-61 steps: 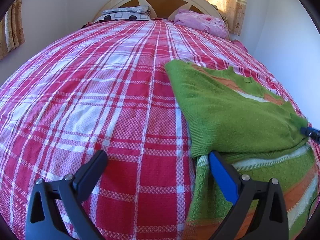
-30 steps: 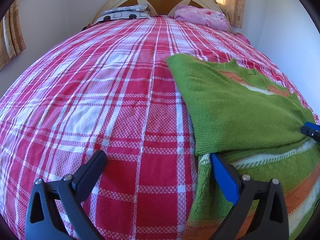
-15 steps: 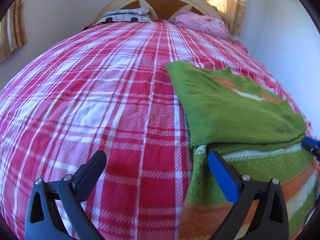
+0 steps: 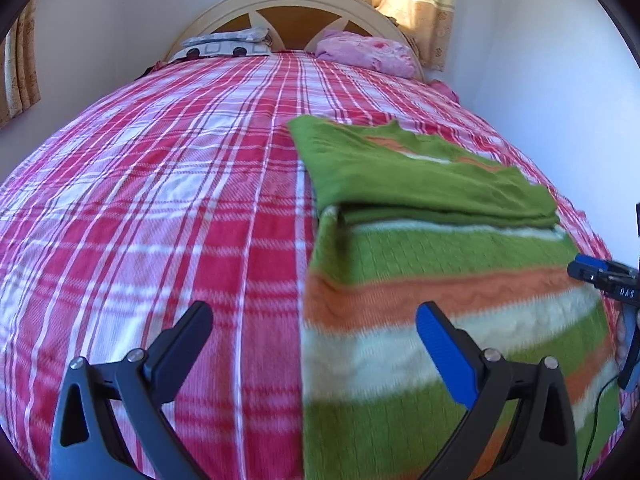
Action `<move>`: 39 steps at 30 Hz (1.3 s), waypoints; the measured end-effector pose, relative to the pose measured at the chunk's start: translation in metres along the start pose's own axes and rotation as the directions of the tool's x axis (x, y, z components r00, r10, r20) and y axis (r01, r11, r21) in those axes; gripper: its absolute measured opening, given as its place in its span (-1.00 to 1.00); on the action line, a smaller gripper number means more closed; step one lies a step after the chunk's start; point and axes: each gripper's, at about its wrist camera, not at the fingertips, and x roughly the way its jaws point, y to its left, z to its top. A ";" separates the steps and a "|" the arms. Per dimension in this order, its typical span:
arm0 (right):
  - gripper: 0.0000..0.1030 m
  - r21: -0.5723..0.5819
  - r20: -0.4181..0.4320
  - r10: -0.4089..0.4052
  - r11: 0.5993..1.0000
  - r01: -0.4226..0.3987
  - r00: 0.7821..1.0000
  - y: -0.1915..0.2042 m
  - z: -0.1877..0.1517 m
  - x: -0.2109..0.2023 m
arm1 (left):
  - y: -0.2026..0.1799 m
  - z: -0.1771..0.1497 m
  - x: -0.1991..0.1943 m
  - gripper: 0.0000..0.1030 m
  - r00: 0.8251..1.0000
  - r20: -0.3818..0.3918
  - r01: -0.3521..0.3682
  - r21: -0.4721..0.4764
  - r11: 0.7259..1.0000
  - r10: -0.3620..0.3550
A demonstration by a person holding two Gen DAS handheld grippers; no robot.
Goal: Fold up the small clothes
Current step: 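Smooth the folded sleeves flat with the right gripper, then withdraw, then move the left gripper to the sweater hem and close on it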
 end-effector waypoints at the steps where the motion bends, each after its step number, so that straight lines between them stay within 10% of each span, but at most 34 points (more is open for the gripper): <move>1: 0.39 0.003 0.005 0.004 1.000 -0.004 1.000 0.001 -0.003 -0.003 | -0.001 -0.003 -0.002 1.00 1.000 -0.003 -0.001 0.003 1.000 0.001; 39: 0.43 -0.012 0.012 0.018 1.000 -0.018 1.000 0.019 -0.124 -0.103 | -0.007 -0.105 -0.080 0.98 0.994 -0.092 0.054 0.005 0.999 -0.053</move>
